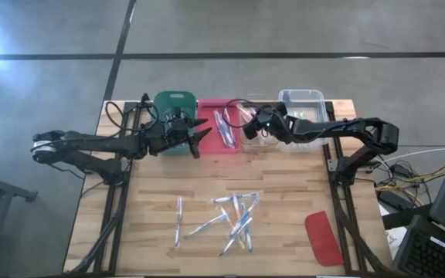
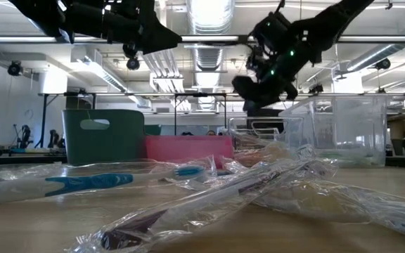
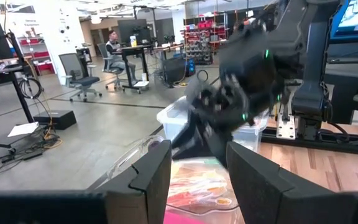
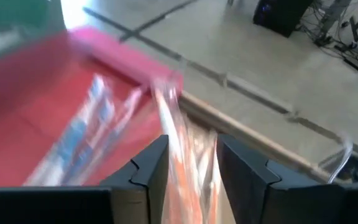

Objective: Pick & Place Toothbrushes
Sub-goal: Put the blue toothbrush into the red bin

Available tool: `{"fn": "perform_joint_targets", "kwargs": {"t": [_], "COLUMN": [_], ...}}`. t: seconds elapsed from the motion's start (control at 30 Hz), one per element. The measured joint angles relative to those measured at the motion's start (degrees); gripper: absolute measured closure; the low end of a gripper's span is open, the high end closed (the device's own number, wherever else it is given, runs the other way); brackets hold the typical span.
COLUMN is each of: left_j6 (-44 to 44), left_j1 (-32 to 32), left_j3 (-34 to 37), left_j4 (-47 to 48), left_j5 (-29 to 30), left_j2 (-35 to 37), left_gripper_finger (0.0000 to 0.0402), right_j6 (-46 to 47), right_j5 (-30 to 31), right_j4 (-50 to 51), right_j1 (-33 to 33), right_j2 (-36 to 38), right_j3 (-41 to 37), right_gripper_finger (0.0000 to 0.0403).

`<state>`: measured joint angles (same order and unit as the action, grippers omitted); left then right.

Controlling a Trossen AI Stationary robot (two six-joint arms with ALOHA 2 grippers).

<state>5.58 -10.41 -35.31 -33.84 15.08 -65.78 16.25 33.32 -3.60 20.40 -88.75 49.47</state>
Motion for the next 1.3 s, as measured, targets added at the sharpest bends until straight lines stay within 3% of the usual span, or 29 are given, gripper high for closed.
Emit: {"fn": "perform_joint_targets", "kwargs": {"t": [0.13, 0.27, 0.4, 0.6, 0.77, 1.3], "left_j6": [0.0, 0.0, 0.0, 0.0, 0.0, 0.0], "left_j1": [0.0, 0.0, 0.0, 0.0, 0.0, 0.0], "left_j3": [0.0, 0.0, 0.0, 0.0, 0.0, 0.0], "left_j4": [0.0, 0.0, 0.0, 0.0, 0.3, 0.5], "left_j5": [0.0, 0.0, 0.0, 0.0, 0.0, 0.0], "left_j2": [0.0, 0.0, 0.0, 0.0, 0.0, 0.0], "left_gripper_finger": [0.0241, 0.0241, 0.0241, 0.0241, 0.0241, 0.0241], "right_j6": [-0.2, -2.7, -9.7, -11.9, -14.5, -17.6], "right_j5": [-1.4, -9.1, -15.1, -28.1, -37.7, -37.3], "right_j4": [4.7, 13.6, 24.0, 40.3, 45.7, 43.2], "right_j1": [0.0, 0.4, 1.3, 6.6, 11.1, 13.6], "right_j2": [2.5, 1.2, -2.8, -10.0, -15.9, -22.8], "right_j3": [4.1, 11.4, 21.0, 33.5, 37.5, 38.1], "right_gripper_finger": [0.0264, 0.0276, 0.0308, 0.0385, 0.0394, 0.0395]}}
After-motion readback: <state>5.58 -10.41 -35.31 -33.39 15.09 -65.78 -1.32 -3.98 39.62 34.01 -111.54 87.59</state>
